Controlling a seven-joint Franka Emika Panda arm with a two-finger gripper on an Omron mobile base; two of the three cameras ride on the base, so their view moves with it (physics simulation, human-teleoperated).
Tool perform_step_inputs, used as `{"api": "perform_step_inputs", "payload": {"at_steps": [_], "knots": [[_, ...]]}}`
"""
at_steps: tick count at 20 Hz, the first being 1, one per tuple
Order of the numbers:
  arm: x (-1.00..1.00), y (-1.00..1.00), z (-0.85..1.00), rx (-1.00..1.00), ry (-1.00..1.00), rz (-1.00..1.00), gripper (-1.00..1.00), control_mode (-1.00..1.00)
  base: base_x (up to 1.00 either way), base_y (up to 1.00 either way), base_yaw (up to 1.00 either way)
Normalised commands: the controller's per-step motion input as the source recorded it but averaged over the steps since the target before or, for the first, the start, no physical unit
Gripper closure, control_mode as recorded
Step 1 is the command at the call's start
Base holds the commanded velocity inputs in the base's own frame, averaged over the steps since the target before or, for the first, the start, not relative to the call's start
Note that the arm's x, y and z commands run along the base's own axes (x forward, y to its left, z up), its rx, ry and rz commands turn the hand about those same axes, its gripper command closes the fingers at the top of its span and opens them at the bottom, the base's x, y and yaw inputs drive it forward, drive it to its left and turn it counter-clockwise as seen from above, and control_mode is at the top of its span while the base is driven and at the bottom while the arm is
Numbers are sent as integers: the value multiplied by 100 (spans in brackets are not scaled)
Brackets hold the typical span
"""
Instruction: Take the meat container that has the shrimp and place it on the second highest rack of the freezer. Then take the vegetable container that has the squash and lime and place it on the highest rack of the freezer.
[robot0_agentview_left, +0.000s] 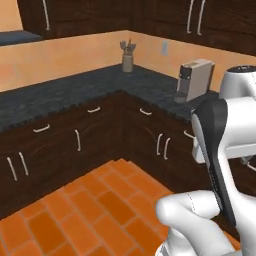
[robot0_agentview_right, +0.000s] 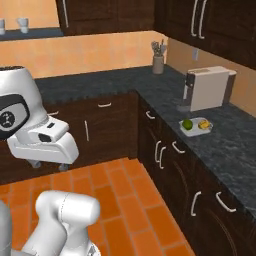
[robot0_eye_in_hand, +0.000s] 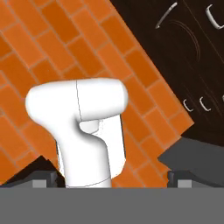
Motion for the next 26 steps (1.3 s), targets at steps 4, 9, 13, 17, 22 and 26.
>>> {"api": "perform_step_inputs", "payload": {"at_steps": [4,9,13,17,22,26], "knots": [[0,0,0,0,0,0,-100,100,57,25,-59],[0,0,0,0,0,0,-100,100,56,35,-63],[0,0,0,0,0,0,-100,100,68,56,-63],[0,0,0,0,0,0,-100,100,84,83,-59],[0,0,0,0,0,0,-100,100,87,87,-58],[0,0,0,0,0,0,-100,100,76,72,-52]]}}
